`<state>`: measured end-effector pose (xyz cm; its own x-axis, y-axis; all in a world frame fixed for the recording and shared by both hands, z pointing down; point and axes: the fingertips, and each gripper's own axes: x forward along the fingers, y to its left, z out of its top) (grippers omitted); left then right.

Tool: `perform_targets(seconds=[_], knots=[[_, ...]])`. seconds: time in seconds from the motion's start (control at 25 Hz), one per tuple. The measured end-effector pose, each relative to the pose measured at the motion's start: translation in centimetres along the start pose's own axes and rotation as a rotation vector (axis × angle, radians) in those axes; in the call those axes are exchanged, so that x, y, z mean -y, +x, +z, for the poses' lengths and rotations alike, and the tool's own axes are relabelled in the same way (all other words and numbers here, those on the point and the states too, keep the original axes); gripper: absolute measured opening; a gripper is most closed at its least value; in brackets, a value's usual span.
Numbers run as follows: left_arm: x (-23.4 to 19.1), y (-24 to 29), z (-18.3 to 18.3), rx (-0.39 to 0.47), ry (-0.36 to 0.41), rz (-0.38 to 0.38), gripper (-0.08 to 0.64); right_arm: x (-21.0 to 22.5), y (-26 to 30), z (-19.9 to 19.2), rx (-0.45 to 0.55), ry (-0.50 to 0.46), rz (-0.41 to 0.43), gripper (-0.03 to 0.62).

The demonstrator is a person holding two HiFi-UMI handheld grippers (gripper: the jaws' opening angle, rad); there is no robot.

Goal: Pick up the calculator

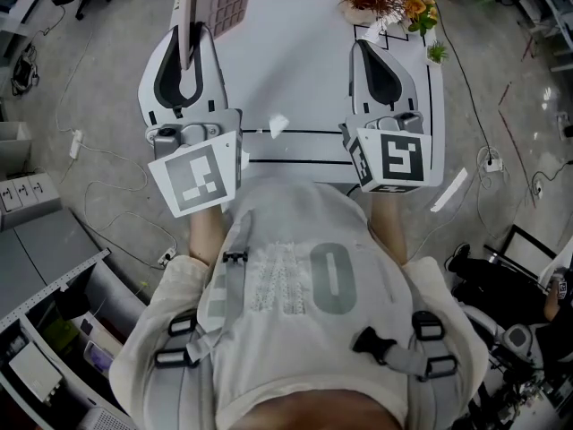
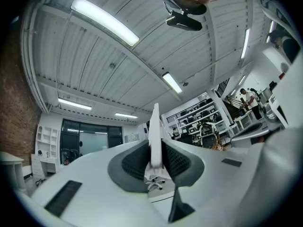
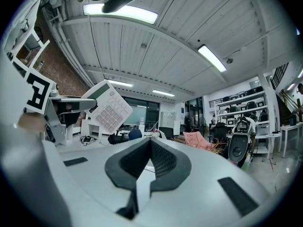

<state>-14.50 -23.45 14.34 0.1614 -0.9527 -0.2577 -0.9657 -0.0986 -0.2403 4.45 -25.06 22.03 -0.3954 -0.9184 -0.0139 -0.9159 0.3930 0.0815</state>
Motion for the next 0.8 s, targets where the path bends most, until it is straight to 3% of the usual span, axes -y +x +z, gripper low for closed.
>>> perform_targets(seconds=[0.8], knots=[[-0.4,-0.5,-0.3,-0.007,-0.009,0.004,0.087,-0.8,-0.6,0.3,-0.002,-0.038,0.012,0.005]])
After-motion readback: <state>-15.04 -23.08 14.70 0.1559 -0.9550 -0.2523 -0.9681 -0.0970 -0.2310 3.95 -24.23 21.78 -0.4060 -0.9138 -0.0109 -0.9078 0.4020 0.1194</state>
